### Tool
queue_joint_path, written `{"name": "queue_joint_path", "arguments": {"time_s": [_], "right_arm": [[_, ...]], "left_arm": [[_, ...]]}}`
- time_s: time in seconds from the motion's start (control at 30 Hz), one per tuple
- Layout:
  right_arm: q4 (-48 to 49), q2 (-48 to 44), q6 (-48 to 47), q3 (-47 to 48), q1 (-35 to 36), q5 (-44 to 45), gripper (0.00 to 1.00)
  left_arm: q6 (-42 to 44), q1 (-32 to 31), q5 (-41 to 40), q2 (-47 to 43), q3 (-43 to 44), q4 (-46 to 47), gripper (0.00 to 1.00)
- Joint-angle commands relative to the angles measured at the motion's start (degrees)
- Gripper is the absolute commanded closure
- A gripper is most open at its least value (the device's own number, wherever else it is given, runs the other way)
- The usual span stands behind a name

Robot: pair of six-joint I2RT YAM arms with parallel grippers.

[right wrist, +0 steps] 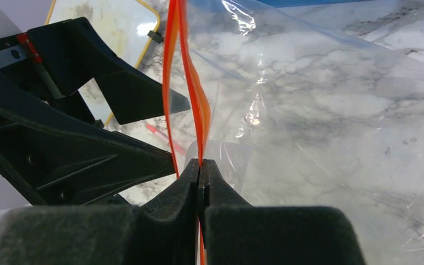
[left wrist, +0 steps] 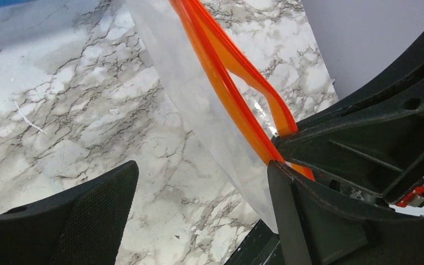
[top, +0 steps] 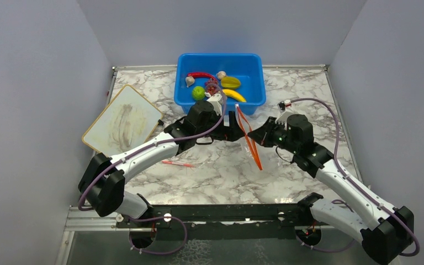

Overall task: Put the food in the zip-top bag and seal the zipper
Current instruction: Open the zipper of the food storage bag.

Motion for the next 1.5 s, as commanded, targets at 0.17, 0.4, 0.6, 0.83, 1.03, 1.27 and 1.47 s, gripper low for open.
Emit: {"name": "queue_joint_path", "arguments": {"time_s": [0.17, 0.4, 0.6, 0.83, 1.03, 1.27, 1.47], "right_arm": [[-0.5, 2.8, -4.8, 5.0, 4.0, 4.5, 0.99], [-0.5, 4.5, -5.5, 4.7, 5.6, 7.0, 0.99], [-0.4, 4.9, -5.9, 5.0, 6.3, 8.0, 0.99], [-3.9, 4.6, -7.4, 7.0, 6.5, 11.7, 0.99], [-16.2, 2.8, -9.4, 12.7, 6.5, 23.0, 0.99], [-20.9, -0.9, -8.5, 14.8, 6.5, 27.4, 0.99], [-13.5, 0.0, -5.9, 14.8, 6.5, 12.1, 0.85]], "left_arm": [[-2.1, -0.3, -1.5, 1.6, 3.0, 0.4, 0.11], [-4.7, -0.2, -2.6, 2.1, 3.1, -0.5, 0.14], [-5.4, -0.1, -6.2, 3.3, 4.0, -3.4, 0.23], [-3.4, -0.1, -10.1, 4.3, 5.7, -7.9, 0.61], [1.6, -0.1, -12.4, 0.5, 7.5, -12.2, 1.0], [4.6, -0.1, -9.7, -5.3, 6.4, -11.7, 1.0], [3.3, -0.2, -2.6, -5.3, 7.8, -9.4, 1.0]]}}
